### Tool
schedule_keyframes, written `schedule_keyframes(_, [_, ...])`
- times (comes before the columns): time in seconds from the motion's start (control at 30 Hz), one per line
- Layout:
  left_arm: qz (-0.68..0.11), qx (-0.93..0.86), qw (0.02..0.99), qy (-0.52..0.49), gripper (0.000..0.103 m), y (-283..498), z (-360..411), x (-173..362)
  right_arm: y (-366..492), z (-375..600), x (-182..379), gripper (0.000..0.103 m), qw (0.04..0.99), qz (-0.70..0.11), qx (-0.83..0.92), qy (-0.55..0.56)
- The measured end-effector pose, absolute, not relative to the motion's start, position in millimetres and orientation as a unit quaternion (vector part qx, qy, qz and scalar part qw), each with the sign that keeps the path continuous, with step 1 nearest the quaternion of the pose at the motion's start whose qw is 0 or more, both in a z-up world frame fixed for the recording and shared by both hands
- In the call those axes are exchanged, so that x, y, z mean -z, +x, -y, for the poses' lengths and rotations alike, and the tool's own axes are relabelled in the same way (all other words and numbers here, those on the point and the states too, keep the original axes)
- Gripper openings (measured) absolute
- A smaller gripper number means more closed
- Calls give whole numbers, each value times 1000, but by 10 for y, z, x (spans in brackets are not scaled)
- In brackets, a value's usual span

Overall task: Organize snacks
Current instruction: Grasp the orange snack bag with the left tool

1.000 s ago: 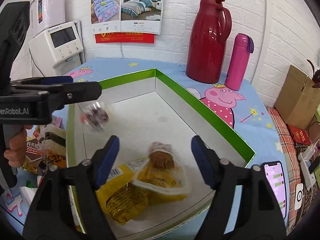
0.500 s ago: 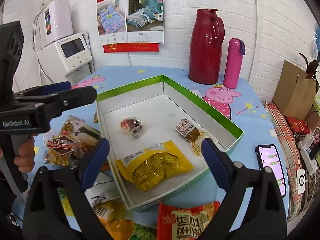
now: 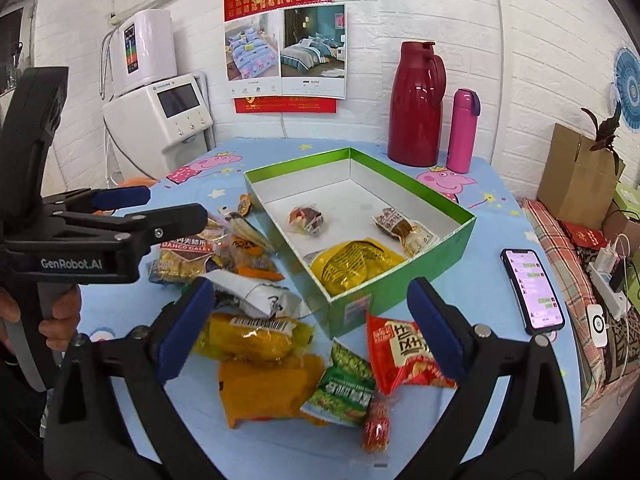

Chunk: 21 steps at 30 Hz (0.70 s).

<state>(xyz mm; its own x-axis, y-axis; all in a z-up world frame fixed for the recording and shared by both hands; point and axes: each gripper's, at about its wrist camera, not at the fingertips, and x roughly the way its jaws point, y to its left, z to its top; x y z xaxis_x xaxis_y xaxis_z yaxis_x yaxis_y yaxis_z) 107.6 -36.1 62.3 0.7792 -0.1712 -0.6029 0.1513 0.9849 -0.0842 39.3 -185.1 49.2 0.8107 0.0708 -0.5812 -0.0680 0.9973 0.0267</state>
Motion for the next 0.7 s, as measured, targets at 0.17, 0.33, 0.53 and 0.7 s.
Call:
schedule_keyframes(0.17, [-336, 80, 938, -20, 103, 994, 328, -494, 278, 1772, -232, 97, 938, -343, -53, 28])
schedule_keyframes(0.33, [-345, 76, 935, -19, 103, 979, 291, -421, 328, 1639, 105, 97, 911, -403, -80, 42])
schedule_keyframes(0.53, [-360, 78, 930, -20, 103, 954, 176, -295, 438, 1512, 220, 97, 908, -411, -80, 22])
schedule_keyframes(0.7, [-377, 107, 919, -38, 100, 851, 39, -135, 507, 1365, 307, 83, 899, -427, -95, -8])
